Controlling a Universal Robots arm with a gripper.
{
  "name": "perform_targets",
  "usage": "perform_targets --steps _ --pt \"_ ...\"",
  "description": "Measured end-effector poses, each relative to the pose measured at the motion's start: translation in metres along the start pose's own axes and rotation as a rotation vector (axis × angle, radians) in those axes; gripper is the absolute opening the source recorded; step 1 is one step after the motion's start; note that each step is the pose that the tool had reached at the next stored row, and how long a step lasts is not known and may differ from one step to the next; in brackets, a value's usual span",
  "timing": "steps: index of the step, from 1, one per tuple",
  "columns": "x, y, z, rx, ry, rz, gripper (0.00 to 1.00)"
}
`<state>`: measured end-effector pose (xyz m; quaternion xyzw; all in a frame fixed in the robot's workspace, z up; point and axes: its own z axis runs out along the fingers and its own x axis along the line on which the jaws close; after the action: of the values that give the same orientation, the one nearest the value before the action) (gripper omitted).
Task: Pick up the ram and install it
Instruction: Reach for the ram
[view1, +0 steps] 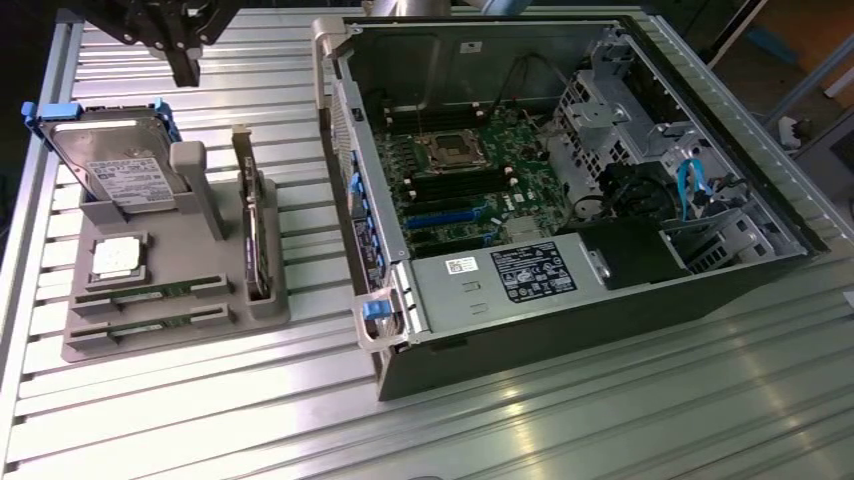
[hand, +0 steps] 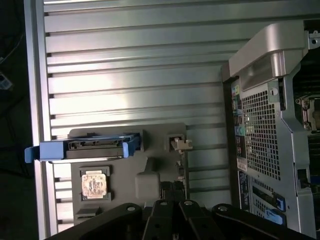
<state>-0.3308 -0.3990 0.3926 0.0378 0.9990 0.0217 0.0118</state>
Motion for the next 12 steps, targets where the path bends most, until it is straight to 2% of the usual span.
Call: perform_targets --steps 12 --pt "0.029 -0.0022 -0.0005 0.0003 0.0028 0.000 0.11"
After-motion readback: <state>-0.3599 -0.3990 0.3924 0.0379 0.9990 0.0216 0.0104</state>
